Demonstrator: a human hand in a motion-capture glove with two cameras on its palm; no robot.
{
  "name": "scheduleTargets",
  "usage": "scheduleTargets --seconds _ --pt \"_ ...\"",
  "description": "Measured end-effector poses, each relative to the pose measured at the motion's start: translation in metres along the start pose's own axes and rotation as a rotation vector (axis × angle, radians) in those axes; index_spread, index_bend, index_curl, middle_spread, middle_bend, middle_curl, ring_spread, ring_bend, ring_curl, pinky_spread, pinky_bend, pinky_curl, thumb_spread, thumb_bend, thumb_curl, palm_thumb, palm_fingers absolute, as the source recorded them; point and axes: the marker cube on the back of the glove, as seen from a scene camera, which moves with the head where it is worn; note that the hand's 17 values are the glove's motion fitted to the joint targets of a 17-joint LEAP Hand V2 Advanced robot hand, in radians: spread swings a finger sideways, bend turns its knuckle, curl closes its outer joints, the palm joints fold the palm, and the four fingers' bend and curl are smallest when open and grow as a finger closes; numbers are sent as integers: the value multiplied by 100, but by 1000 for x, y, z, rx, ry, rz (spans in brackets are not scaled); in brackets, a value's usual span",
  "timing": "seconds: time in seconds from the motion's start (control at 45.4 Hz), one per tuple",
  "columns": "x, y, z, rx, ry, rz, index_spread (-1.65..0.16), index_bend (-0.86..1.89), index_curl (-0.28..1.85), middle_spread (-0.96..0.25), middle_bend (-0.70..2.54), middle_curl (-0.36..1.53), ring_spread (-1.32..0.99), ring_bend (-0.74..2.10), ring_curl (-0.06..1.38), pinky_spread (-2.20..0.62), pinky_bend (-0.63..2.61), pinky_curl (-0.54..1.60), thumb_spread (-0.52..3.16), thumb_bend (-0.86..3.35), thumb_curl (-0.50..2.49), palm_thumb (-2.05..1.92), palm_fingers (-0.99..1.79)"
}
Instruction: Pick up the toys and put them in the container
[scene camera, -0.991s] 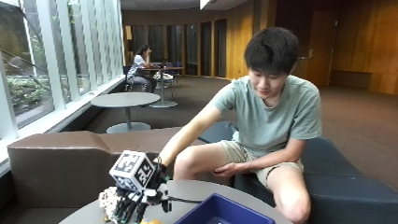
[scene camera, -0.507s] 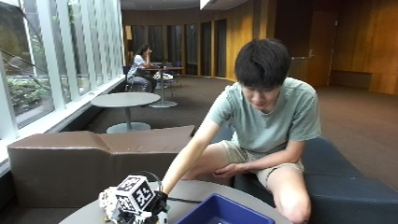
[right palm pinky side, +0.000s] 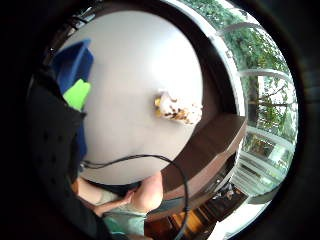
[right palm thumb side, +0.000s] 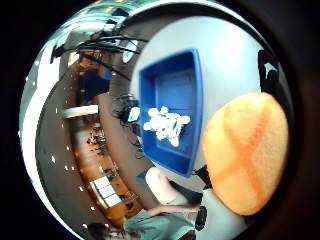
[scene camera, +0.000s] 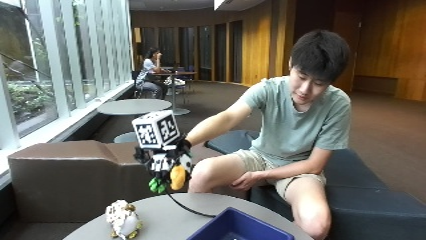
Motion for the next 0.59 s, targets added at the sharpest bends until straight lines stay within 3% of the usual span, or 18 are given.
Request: scheduleTargets --seconds 0.286,0.595 --pt "-104 3 -102 147 92 -83 -34 86 84 -24 119 77 -44 126 77 -42 120 63 29 4 97 72 92" --pt "-203 -12 -82 160 84 -204 -35 89 95 -23 124 83 -44 133 80 -42 125 69 19 2 104 72 86"
